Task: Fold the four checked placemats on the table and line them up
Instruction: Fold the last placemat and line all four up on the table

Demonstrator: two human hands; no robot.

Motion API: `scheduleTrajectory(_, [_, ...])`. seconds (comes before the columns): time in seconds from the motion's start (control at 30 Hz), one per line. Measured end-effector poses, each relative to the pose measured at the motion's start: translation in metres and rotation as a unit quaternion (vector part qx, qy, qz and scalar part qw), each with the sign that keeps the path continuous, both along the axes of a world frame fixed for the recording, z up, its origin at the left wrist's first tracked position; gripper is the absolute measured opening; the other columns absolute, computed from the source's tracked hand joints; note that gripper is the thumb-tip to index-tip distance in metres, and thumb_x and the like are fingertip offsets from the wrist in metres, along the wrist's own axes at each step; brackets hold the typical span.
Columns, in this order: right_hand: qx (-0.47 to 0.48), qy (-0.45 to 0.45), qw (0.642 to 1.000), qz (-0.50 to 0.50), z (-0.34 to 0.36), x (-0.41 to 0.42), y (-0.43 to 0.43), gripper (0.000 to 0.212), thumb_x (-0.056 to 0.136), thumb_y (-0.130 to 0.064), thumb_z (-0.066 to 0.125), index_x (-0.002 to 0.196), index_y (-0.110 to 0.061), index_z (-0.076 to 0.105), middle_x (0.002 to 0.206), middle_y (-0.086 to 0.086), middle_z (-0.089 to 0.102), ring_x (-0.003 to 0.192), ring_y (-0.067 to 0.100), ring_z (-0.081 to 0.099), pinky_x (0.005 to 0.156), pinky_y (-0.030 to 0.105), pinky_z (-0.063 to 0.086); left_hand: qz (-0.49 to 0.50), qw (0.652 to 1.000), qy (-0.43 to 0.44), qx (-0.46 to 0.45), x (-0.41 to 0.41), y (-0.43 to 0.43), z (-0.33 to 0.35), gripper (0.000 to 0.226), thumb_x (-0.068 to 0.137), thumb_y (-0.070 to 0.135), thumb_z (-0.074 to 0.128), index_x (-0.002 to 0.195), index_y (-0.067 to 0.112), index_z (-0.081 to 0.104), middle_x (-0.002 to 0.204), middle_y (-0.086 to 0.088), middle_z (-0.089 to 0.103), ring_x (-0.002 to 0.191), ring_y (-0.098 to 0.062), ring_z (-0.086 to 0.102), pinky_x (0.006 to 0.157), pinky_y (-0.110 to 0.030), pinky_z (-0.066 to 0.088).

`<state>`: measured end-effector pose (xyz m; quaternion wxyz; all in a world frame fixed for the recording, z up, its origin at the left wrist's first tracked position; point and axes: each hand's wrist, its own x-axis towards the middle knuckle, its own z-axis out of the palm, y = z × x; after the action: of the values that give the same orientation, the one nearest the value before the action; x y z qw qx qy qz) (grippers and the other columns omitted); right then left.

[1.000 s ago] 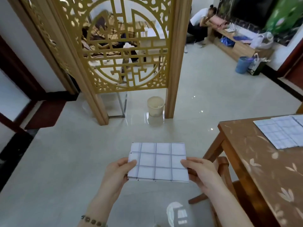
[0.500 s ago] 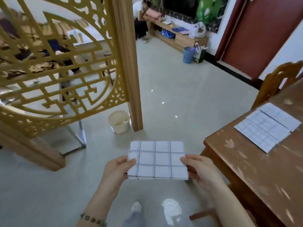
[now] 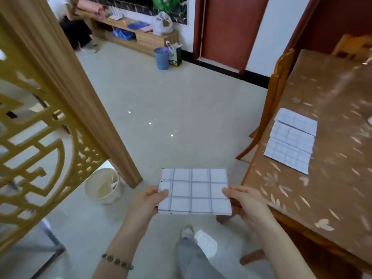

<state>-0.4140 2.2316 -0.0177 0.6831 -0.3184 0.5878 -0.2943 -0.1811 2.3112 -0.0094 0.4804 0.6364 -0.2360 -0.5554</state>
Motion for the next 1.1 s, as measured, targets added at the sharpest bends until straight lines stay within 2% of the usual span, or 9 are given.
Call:
scheduleTrajectory(0.1, [-0.007, 0.0, 0.999, -0.042, -0.008, 0.004, -0.035, 0.021, 0.076, -0.004, 0.072, 0.095, 0.007, 0.068, 0.083, 0.023, 0.069, 0.069, 0.029, 0.063, 0.054, 0.029, 0.052, -0.025, 1.0, -0.01, -0.004, 0.01, -0.047, -0.008, 0.035, 0.09, 0.0, 0.059, 0.057, 0.012, 0.058, 0.043, 0.009, 0.052, 0.036, 0.0, 0.046, 0.038, -0.009, 0.034])
scheduleTrajectory(0.2, [-0.011, -0.003, 0.996, -0.089, -0.021, 0.011, -0.08, 0.023, 0.077, 0.0, 0.071, 0.098, 0.009, 0.067, 0.088, 0.025, 0.07, 0.075, 0.029, 0.065, 0.068, 0.032, 0.053, -0.049, 0.999, -0.022, -0.006, 0.023, -0.1, -0.016, 0.03, 0.089, 0.005, 0.064, 0.06, 0.012, 0.058, 0.048, 0.01, 0.046, 0.041, -0.003, 0.041, 0.041, -0.013, 0.031])
scheduleTrajectory(0.33, [-0.001, -0.009, 0.991, -0.134, -0.025, 0.017, -0.138, 0.024, 0.078, -0.001, 0.071, 0.1, 0.006, 0.067, 0.087, 0.021, 0.07, 0.071, 0.024, 0.064, 0.058, 0.025, 0.052, -0.09, 0.995, -0.034, 0.012, 0.034, -0.177, -0.019, 0.008, 0.088, 0.006, 0.064, 0.087, 0.0, 0.069, 0.058, 0.005, 0.061, 0.05, -0.006, 0.054, 0.044, -0.013, 0.039])
scheduleTrajectory(0.43, [-0.013, -0.016, 0.986, -0.163, -0.02, 0.013, -0.18, 0.028, 0.077, -0.004, 0.072, 0.103, 0.006, 0.067, 0.097, 0.025, 0.07, 0.079, 0.027, 0.064, 0.066, 0.03, 0.052, -0.129, 0.991, -0.036, 0.008, 0.03, -0.233, -0.006, 0.016, 0.083, 0.004, 0.069, 0.096, -0.006, 0.067, 0.059, 0.004, 0.066, 0.05, -0.004, 0.06, 0.046, -0.014, 0.045])
scheduleTrajectory(0.53, [-0.025, -0.001, 0.983, -0.182, -0.012, 0.004, -0.212, 0.024, 0.078, -0.004, 0.072, 0.1, 0.004, 0.069, 0.094, 0.023, 0.071, 0.082, 0.029, 0.066, 0.079, 0.038, 0.052, -0.165, 0.985, -0.037, 0.011, 0.024, -0.281, -0.005, 0.022, 0.076, 0.008, 0.073, 0.097, 0.0, 0.069, 0.081, -0.008, 0.074, 0.071, -0.016, 0.07, 0.06, -0.025, 0.055])
scheduleTrajectory(0.67, [-0.026, 0.005, 0.974, -0.226, -0.006, -0.015, -0.239, 0.012, 0.08, -0.003, 0.07, 0.091, 0.001, 0.071, 0.09, 0.021, 0.072, 0.084, 0.032, 0.068, 0.082, 0.039, 0.054, -0.218, 0.975, -0.022, 0.026, 0.006, -0.335, -0.008, 0.034, 0.065, 0.017, 0.068, 0.096, 0.003, 0.069, 0.09, -0.014, 0.074, 0.08, -0.023, 0.07, 0.063, -0.028, 0.056])
scheduleTrajectory(0.83, [-0.017, 0.003, 0.949, -0.315, -0.01, -0.038, -0.262, 0.01, 0.081, -0.001, 0.068, 0.09, 0.003, 0.069, 0.088, 0.019, 0.071, 0.076, 0.024, 0.068, 0.058, 0.025, 0.054, -0.32, 0.946, -0.044, 0.032, -0.023, -0.411, -0.018, 0.035, 0.066, 0.017, 0.069, 0.096, 0.0, 0.068, 0.087, -0.013, 0.074, 0.077, -0.02, 0.07, 0.058, -0.024, 0.054])
scheduleTrajectory(0.97, [-0.014, 0.005, 0.918, -0.396, -0.014, -0.052, -0.278, 0.012, 0.081, 0.001, 0.067, 0.092, 0.006, 0.068, 0.085, 0.018, 0.07, 0.073, 0.023, 0.068, 0.061, 0.025, 0.055, -0.42, 0.906, -0.048, 0.029, -0.054, -0.469, -0.024, 0.027, 0.07, 0.013, 0.071, 0.093, 0.001, 0.068, 0.085, -0.011, 0.074, 0.076, -0.02, 0.071, 0.058, -0.024, 0.053])
scheduleTrajectory(1.1, [0.0, -0.006, 0.856, -0.517, -0.016, -0.055, -0.292, 0.013, 0.08, 0.004, 0.066, 0.092, 0.009, 0.067, 0.083, 0.017, 0.072, 0.073, 0.024, 0.07, 0.064, 0.029, 0.057, -0.526, 0.848, -0.054, 0.015, -0.088, -0.528, -0.025, 0.034, 0.066, 0.018, 0.068, 0.096, 0.004, 0.068, 0.087, -0.009, 0.075, 0.081, -0.024, 0.072, 0.063, -0.027, 0.055])
